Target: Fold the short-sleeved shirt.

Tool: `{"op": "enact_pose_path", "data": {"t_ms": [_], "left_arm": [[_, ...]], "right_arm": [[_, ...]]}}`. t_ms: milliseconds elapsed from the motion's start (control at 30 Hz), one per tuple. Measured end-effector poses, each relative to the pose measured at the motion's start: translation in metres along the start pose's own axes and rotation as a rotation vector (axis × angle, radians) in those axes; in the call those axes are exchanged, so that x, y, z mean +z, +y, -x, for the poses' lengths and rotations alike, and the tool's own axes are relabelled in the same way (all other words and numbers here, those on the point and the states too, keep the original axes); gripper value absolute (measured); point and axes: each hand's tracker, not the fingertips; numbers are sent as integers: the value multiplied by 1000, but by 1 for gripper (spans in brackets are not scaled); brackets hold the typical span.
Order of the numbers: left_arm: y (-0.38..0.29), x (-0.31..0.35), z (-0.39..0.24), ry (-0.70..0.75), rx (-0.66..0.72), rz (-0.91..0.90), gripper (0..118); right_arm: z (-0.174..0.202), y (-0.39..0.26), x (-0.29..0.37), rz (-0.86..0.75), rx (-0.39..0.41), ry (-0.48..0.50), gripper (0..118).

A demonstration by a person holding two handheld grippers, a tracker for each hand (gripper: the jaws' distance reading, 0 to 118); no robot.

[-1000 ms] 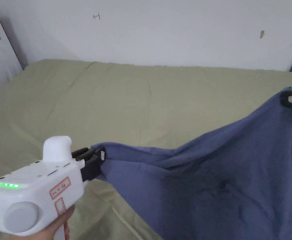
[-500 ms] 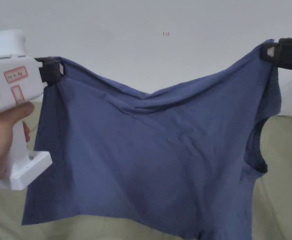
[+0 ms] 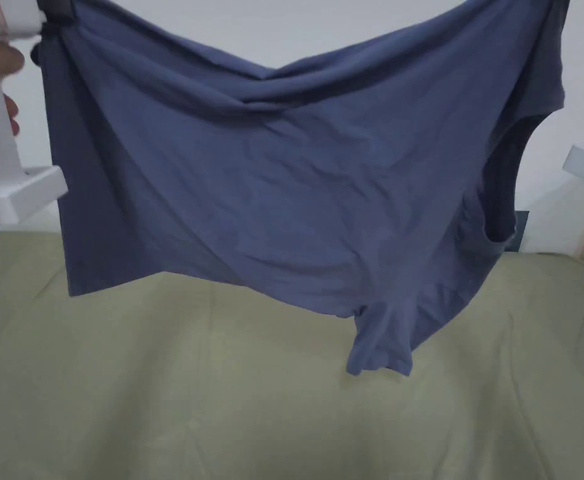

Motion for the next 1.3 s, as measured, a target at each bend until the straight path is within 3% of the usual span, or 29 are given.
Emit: {"op": "enact_pose_path", "data": {"t_ms": [100, 367, 467, 533, 700, 800, 1000, 1300], "left_arm": [[-68, -16, 6, 16, 52, 89, 6], [-284, -39, 25, 70, 164, 278, 6], [-323, -22, 23, 98, 137, 249, 5], [-331, -9, 28, 54, 195, 257, 6], [-325, 54, 29, -4, 134, 322, 6], [-334, 114, 32, -57, 193, 361, 6], [-409, 222, 32, -72, 211, 559, 6], [-475, 313, 43, -62, 280, 724, 6]], "right_arm": [[-1, -55, -14, 74, -69, 13, 7], [-8, -213, -32, 215, -136, -21, 7], [-13, -240, -22, 239, -156, -13, 7], [-14, -247, -8, 252, -170, -2, 7], [-6, -251, 64, 269, -198, 43, 7], [8, -269, 126, 293, -195, 49, 7], [43, -350, 257, 504, -213, 8, 7], [36, -461, 361, 832, -367, -230, 9]]}}
